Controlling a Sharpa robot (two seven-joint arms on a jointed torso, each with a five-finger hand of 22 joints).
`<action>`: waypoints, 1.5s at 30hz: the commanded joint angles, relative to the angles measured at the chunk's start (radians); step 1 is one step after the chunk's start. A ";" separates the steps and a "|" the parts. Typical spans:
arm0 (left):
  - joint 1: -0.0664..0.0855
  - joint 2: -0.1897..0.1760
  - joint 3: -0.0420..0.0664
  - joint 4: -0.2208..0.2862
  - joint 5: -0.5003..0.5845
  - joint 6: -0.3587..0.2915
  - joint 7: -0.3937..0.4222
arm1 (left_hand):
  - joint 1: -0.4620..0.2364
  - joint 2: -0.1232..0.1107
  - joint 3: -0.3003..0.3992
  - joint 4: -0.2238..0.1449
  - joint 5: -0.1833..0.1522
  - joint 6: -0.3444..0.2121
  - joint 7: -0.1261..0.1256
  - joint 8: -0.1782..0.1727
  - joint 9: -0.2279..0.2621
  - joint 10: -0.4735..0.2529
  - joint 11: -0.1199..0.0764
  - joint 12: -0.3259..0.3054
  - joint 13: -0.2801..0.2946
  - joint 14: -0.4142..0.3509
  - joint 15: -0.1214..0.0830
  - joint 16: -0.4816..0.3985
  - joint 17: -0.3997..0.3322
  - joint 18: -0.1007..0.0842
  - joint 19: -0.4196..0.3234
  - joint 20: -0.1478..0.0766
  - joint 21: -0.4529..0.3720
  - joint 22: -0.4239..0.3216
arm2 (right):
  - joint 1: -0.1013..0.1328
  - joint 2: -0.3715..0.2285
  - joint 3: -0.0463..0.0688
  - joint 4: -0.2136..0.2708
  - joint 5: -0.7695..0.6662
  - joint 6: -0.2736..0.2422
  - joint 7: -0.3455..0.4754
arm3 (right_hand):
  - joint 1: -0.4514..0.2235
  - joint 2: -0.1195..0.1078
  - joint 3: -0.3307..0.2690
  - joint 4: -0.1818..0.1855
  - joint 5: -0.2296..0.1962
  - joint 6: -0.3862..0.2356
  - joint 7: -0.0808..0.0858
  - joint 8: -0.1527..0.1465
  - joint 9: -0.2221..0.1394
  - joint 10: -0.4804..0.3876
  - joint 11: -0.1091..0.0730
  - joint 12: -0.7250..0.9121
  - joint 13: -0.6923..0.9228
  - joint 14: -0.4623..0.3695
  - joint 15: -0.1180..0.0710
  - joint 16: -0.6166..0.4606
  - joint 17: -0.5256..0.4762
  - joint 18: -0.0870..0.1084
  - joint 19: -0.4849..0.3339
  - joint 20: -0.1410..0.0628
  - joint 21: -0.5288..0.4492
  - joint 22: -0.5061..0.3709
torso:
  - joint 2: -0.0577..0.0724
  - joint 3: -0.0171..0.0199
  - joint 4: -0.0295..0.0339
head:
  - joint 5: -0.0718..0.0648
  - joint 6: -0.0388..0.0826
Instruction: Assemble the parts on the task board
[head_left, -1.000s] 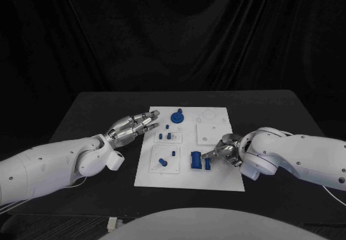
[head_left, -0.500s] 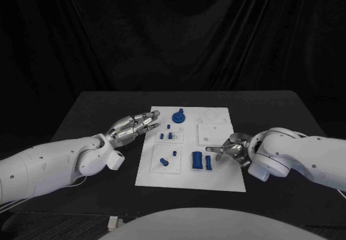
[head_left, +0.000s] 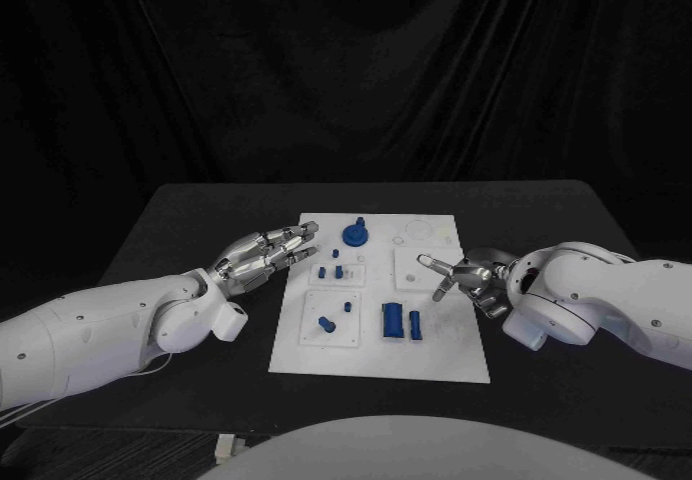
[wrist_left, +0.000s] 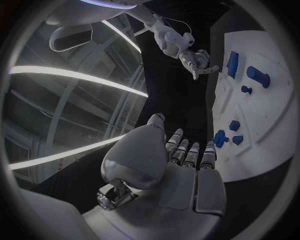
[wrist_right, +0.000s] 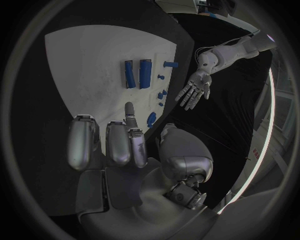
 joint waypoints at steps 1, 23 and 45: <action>-0.002 0.002 0.001 0.002 0.002 0.011 0.010 | 0.011 0.002 0.007 -0.001 0.004 0.000 0.004 0.003 0.002 -0.001 0.008 0.004 0.001 0.003 0.003 0.004 0.001 0.011 0.000 0.010 0.001 0.000 | -0.012 0.005 0.000 -0.002 0.032 0.024 0.046 | -0.003 0.015 -0.023 0.000 -0.002 -0.004 0.010 -0.015 -0.020 0.105 0.008 0.004 0.263 0.035 0.008 0.007 0.006 0.000 0.037 0.007 0.005 0.191 | 0.000 -0.0002 -0.0007 | 0.001 0.000; -0.007 0.001 0.001 0.001 0.002 0.013 0.011 | 0.011 0.002 0.008 -0.001 0.004 0.001 0.005 0.004 0.002 0.000 0.010 0.004 0.001 0.003 0.002 0.004 0.001 0.012 0.000 0.010 0.001 0.000 | -0.046 0.034 0.000 -0.019 0.032 0.083 0.061 | 0.015 0.052 -0.099 -0.001 -0.002 -0.041 0.019 -0.075 -0.096 0.105 0.017 0.004 0.263 0.036 0.012 0.019 0.022 -0.002 0.038 0.013 0.020 0.194 | 0.000 -0.0003 -0.0004 | 0.003 0.000; -0.020 -0.002 0.001 0.001 0.002 0.013 0.009 | 0.011 0.002 0.009 -0.001 0.005 0.000 0.006 0.004 0.002 0.000 0.011 0.005 0.001 0.003 0.002 0.004 0.001 0.012 0.000 0.010 0.001 0.000 | -0.047 0.027 0.000 -0.007 0.032 0.030 0.092 | 0.048 0.070 -0.112 -0.004 0.011 -0.045 0.014 -0.086 -0.121 0.105 0.007 0.004 0.263 0.035 0.005 0.019 0.019 -0.001 0.037 0.008 0.020 0.193 | 0.000 -0.0001 -0.0001 | 0.002 0.000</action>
